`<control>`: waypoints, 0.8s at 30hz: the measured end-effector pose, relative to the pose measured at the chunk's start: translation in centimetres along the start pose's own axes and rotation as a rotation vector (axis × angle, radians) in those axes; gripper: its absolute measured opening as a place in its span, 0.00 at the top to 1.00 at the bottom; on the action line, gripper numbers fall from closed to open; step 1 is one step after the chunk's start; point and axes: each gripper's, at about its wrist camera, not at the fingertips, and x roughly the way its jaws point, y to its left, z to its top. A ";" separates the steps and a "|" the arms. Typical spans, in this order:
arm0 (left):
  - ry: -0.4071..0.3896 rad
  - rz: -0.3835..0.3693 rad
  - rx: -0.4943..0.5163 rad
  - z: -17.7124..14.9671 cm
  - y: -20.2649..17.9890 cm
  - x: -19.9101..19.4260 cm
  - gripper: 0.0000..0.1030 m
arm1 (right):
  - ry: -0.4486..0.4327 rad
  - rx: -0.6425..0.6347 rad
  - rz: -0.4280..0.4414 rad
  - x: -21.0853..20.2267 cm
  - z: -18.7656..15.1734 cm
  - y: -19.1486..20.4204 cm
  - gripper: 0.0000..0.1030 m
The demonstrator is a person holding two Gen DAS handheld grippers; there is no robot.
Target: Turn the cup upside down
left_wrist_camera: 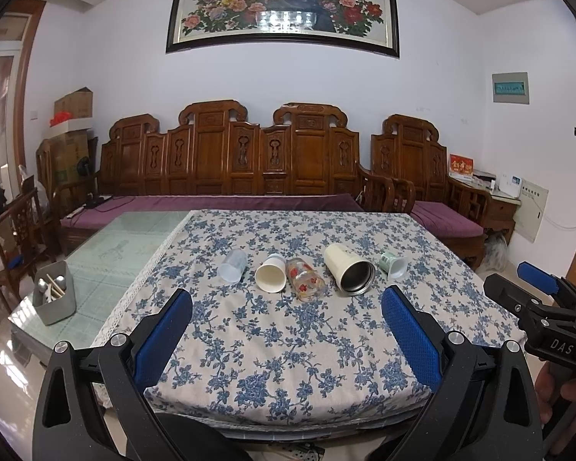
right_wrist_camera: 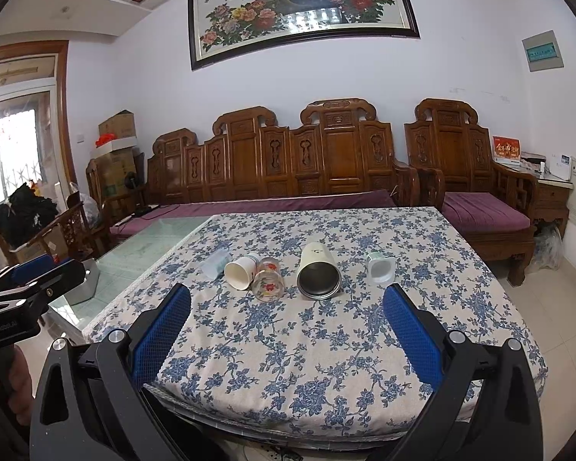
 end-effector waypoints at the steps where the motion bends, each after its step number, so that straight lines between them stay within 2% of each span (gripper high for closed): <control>1: -0.001 0.000 0.000 0.0 0.0 0.0 0.08 | 0.001 0.001 0.001 0.0 0.0 0.0 0.02; 24: -0.002 -0.003 -0.003 0.1 0.1 0.0 0.08 | 0.002 0.002 0.001 0.0 0.1 -0.1 0.02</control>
